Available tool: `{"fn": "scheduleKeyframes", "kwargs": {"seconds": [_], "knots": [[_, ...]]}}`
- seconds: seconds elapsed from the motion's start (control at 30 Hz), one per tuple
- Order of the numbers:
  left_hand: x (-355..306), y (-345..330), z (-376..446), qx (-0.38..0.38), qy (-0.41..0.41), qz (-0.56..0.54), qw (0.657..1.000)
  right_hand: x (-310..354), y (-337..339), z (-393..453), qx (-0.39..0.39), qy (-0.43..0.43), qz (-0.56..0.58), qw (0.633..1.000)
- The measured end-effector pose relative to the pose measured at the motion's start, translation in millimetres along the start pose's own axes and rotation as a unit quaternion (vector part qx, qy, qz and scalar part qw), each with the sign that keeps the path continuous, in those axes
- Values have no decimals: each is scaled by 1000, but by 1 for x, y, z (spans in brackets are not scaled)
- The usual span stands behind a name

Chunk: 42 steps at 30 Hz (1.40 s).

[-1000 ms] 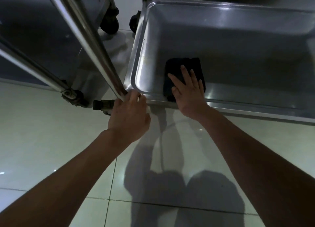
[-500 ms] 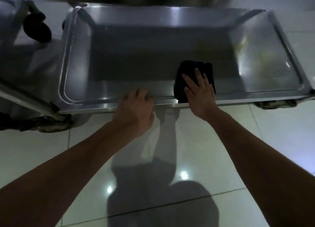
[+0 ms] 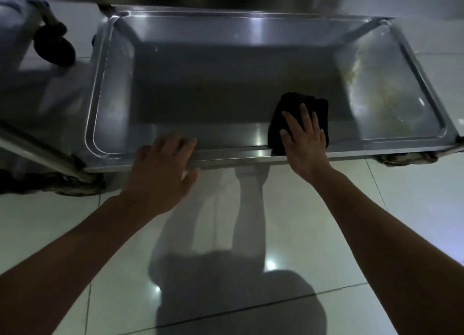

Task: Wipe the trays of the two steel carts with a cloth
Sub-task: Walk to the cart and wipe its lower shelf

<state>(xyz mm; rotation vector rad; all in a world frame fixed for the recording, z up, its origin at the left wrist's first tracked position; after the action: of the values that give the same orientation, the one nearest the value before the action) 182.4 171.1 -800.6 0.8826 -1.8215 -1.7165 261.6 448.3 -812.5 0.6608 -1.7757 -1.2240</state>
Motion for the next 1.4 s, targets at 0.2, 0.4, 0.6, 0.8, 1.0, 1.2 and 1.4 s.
{"fn": "scheduleKeyframes", "kwargs": {"seconds": [0.2, 0.4, 0.6, 0.8, 1.0, 1.2, 1.4], "knots": [[72, 9, -26, -30, 76, 15, 997, 76, -29, 6, 25, 78, 36, 996], [92, 8, -53, -32, 125, 26, 991, 169, -71, 24, 49, 133, 25, 990], [99, -3, -70, -51, 110, -1, 993, 255, -108, 37, 90, 203, 28, 975], [104, -11, -76, -62, 101, -29, 992, 333, -136, 51, 149, 241, 19, 959], [104, -13, -75, -26, 93, 3, 995, 335, -140, 57, 165, 262, 17, 951], [95, -7, -69, -1, 104, 52, 993, 287, -118, 67, 132, 214, 20, 968], [68, 12, -31, 25, 96, 80, 992, 181, -78, 79, 87, 148, 17, 985]]}}
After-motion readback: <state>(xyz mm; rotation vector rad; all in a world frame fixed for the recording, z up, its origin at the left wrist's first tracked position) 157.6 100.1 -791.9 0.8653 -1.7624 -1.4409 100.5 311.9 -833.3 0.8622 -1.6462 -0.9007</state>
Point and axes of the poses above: each hand's wrist, its own z-axis towards the middle knuckle, its own y-axis out of the back of the hand, x = y × z, the point moved 6 cm from there along z, towards the middle knuckle, and after that the axes turned 4 degrees about x, right-handed, at the moved point
